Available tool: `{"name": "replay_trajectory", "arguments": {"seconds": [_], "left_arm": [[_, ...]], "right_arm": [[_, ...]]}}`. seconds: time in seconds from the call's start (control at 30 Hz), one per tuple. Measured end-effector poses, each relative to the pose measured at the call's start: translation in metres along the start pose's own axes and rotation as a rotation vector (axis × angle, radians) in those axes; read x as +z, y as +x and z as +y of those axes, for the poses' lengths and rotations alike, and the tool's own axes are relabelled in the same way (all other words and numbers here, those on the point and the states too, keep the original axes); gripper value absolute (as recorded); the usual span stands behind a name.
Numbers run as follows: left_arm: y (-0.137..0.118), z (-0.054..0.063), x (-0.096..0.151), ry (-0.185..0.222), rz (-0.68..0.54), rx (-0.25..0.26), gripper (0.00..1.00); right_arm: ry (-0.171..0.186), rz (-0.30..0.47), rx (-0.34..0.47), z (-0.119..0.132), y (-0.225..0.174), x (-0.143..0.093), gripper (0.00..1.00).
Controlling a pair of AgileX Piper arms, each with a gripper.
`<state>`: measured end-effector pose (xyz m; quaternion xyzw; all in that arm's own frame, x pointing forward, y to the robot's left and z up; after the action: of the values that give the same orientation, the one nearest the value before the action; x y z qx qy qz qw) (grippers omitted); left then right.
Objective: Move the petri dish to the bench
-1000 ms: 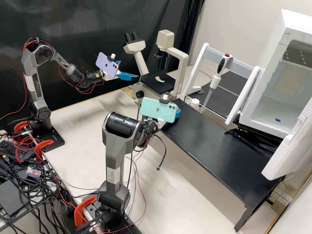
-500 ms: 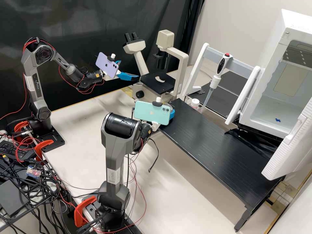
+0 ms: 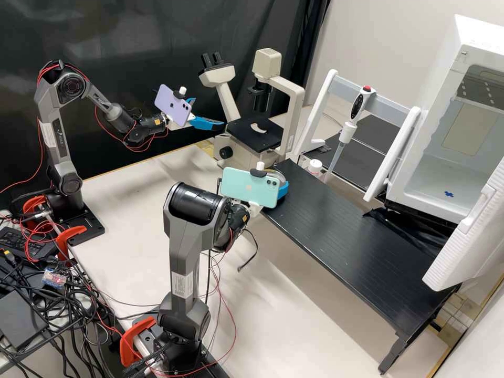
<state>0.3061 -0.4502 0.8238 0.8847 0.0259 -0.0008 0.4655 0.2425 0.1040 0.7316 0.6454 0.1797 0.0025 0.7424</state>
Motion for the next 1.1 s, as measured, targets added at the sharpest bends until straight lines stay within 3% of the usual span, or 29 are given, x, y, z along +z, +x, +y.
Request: {"name": "replay_trajectory", "arguments": {"seconds": [0.23,0.27,0.63,0.8,0.97,1.1], "left_arm": [[0.000,0.000,0.000,0.000,0.000,0.000,1.00],[0.000,0.000,0.000,0.000,0.000,0.000,1.00],[0.000,0.000,0.000,0.000,0.000,0.000,1.00],[0.000,0.000,0.000,0.000,0.000,0.000,1.00],[0.000,0.000,0.000,0.000,0.000,0.000,1.00],[0.000,0.000,0.000,0.000,0.000,0.000,1.00]], "right_arm": [[-0.009,0.015,-0.009,-0.001,-0.002,-0.002,0.00],[-0.009,0.015,-0.009,-0.001,-0.002,-0.002,1.00],[-0.023,0.036,-0.020,-0.001,-0.003,-0.004,1.00],[-0.050,0.085,-0.033,0.003,-0.016,-0.005,1.00],[-0.011,0.137,0.033,0.021,-0.040,-0.001,1.00],[0.037,0.204,0.158,0.041,-0.063,-0.004,1.00]]}}
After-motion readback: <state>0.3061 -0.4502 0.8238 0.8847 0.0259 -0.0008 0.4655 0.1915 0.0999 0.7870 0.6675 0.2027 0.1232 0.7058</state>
